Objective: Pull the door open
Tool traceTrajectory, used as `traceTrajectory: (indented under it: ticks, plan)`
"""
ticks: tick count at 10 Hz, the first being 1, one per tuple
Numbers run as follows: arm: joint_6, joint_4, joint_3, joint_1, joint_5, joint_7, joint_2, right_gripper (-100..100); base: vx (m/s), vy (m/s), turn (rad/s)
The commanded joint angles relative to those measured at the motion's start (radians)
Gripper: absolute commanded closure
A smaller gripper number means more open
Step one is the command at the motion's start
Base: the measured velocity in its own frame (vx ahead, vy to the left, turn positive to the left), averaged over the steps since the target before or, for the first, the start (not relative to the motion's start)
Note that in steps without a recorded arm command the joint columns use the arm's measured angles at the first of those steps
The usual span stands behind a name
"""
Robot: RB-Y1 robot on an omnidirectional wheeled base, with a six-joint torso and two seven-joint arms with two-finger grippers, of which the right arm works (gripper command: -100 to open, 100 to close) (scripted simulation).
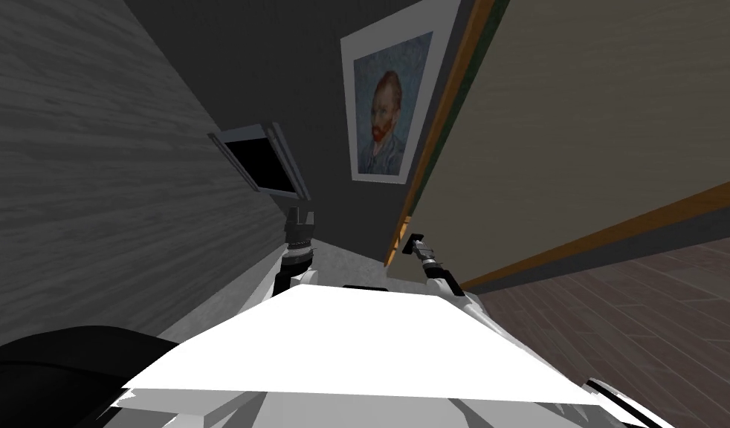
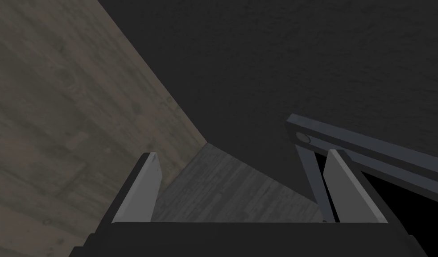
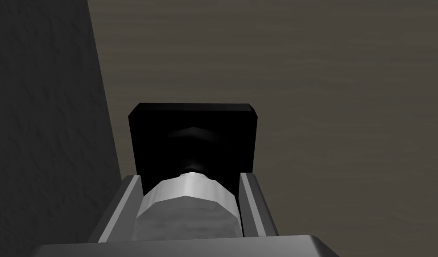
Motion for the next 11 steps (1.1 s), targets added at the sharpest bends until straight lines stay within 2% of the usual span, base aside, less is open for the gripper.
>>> traceTrajectory:
  ticks: [1, 7, 10, 11]
  plan:
    - [0.000, 0.000, 0.000, 0.000, 0.000, 0.000, 0.000, 100, -0.101, -0.024, 0.029]
    - [-0.046, -0.016, 0.064, 0.018, 0.023, -0.072, -0.066, 100, -0.209, -0.082, 0.144]
    - [-0.065, -0.023, 0.089, 0.024, 0.033, -0.100, -0.092, 100, -0.220, -0.089, 0.128]
    - [-0.058, -0.024, 0.083, 0.023, 0.030, -0.090, -0.086, 100, -0.086, -0.015, 0.020]
